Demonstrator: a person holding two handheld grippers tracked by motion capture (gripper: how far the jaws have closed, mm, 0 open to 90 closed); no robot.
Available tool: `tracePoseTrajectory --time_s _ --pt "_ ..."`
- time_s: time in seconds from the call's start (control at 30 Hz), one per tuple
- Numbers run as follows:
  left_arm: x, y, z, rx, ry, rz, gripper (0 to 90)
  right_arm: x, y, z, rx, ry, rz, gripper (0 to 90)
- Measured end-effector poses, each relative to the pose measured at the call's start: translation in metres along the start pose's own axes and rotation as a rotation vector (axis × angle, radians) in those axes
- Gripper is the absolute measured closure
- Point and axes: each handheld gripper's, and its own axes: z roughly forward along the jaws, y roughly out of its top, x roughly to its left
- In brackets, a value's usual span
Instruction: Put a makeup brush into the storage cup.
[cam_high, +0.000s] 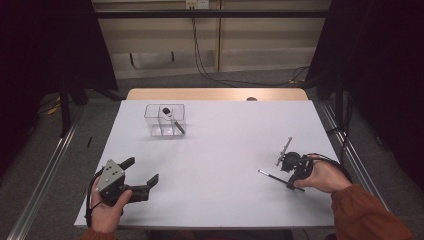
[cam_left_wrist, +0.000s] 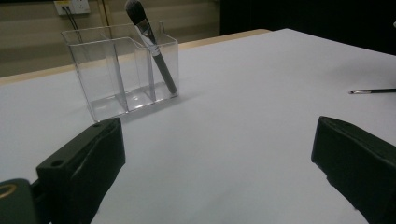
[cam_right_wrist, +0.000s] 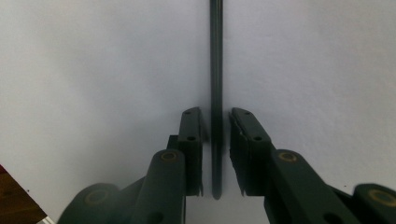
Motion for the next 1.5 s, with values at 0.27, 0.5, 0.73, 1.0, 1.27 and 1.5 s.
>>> tracePoseTrajectory --time_s 0.27,0.5,0.73,1.0,1.27,1.5 --pt "0.0 0.0 0.001 -0.003 0.008 -0.009 3.0 -0.001 0.004 0.0 0.028 0.007 0.0 82.7" --pt "0.001 0.0 0.001 -0.001 0.002 -0.005 3.1 -0.004 0.006 0.0 0.043 0.028 0.013 86.5" --pt "0.0 0.0 0.002 0.005 -0.002 0.004 3.3 0.0 0.004 -0.001 0.027 -0.001 0.008 86.8" --pt "0.0 0.0 0.002 0.0 0.0 -0.005 3.3 0.0 -0.003 -0.004 -0.03 0.009 0.04 86.8" --pt "-0.001 0.0 0.002 0.003 -0.005 0.007 3.4 0.0 -0.009 -0.015 -0.132 0.006 0.078 86.8" --pt "-0.001 0.0 0.002 0.004 -0.005 0.008 3.4 0.001 -0.013 -0.017 -0.226 0.026 0.113 86.8"
